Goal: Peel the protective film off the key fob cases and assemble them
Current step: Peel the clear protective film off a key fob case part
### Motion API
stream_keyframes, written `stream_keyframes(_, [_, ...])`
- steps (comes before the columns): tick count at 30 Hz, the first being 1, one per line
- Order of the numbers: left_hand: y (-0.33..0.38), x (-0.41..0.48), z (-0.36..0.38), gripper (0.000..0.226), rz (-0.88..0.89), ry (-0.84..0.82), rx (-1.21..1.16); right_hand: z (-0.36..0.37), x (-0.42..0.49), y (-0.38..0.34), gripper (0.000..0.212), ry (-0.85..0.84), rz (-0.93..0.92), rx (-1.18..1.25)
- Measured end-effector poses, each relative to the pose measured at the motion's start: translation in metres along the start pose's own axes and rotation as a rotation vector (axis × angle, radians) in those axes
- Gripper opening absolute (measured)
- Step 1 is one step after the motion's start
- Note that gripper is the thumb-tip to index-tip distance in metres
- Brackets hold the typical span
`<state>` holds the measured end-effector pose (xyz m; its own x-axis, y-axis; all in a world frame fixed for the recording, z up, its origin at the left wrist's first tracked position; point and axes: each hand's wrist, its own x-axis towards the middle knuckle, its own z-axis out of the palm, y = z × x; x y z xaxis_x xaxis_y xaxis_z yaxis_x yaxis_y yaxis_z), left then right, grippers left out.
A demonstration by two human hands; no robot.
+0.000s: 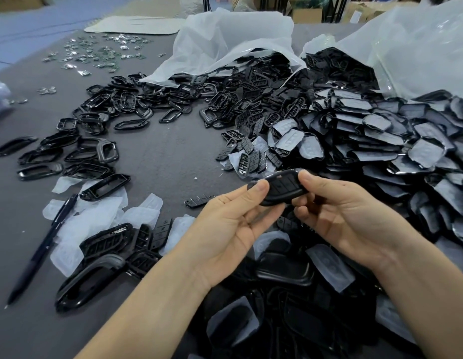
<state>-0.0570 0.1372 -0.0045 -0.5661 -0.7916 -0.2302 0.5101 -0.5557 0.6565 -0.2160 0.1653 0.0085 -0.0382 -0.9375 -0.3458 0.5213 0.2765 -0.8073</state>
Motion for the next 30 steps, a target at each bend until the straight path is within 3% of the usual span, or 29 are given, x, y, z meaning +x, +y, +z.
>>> stream_keyframes(5, [-0.0012,0.0003,0.0034,0.035,-0.002,0.055,-0.033,0.0023,0.0004,-0.0005,0.032,0.028,0.105,0.243])
stream_keyframes(11, [0.0008,-0.0006,0.0030,0.027,0.026,0.073,-0.051,0.0047,-0.0004,0.0032,0.048,-0.061,0.128,0.399])
stream_keyframes(22, [0.0029,-0.0042,0.0018,0.037,0.091,0.034,0.005,0.0089,0.0009,0.0065,0.031,-0.079,0.132,0.314])
stream_keyframes(26, [-0.0036,-0.0042,0.0057,0.007,0.244,0.036,0.096,0.0079,0.0017,0.0053,0.019,-0.036,0.114,0.314])
stream_keyframes(30, [-0.0045,-0.0057,0.0070,0.017,0.501,0.046,0.387,0.0069,-0.0001,0.0025,0.035,-0.028,0.111,0.343])
